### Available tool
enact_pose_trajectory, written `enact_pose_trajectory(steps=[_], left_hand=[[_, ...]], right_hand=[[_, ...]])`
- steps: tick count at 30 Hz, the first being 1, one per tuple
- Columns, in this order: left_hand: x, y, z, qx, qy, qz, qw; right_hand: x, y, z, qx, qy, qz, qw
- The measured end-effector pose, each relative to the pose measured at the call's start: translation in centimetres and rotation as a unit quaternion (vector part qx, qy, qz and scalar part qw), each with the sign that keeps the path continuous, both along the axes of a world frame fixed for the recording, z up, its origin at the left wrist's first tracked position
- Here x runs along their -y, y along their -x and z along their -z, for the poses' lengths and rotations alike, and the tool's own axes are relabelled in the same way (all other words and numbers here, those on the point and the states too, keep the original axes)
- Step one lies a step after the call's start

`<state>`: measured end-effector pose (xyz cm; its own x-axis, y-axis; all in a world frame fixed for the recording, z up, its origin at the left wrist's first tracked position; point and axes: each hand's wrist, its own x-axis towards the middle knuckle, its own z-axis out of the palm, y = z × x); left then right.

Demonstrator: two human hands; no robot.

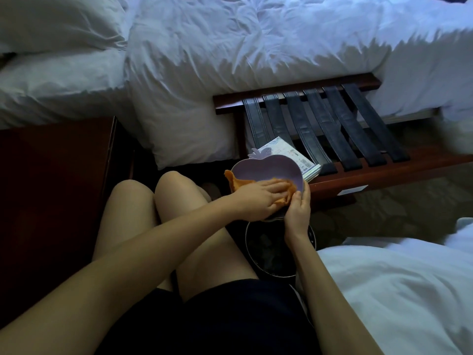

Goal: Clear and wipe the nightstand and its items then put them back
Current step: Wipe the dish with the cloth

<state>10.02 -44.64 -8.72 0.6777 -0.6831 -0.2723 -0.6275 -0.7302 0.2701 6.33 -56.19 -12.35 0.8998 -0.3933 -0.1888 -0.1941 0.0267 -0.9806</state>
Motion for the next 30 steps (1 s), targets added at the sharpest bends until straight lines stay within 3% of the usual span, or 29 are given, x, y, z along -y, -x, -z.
enact_pose_trajectory(steps=[6, 13, 17, 23, 30], left_hand=[[-2.0, -0.6, -0.1, 0.185, -0.061, -0.143, 0.970], [-4.4, 2.0, -0.9, 0.158, -0.002, -0.156, 0.975], [-1.5, 2.1, -1.1, 0.041, 0.102, -0.124, 0.986], [-0.3, -0.2, -1.2, -0.066, 0.092, -0.037, 0.993], [-1.3, -2.2, -0.8, 0.118, 0.019, -0.109, 0.987]], right_hand=[[-0.5, -0.6, -0.3, -0.014, 0.023, 0.019, 0.999], [-1.6, -0.8, -0.6, -0.045, 0.012, 0.003, 0.999], [-1.9, -1.1, -0.9, -0.047, 0.017, 0.017, 0.999], [-0.9, -0.7, -0.6, -0.054, 0.004, -0.013, 0.998], [-1.8, -1.4, -1.2, -0.058, 0.023, 0.008, 0.998]])
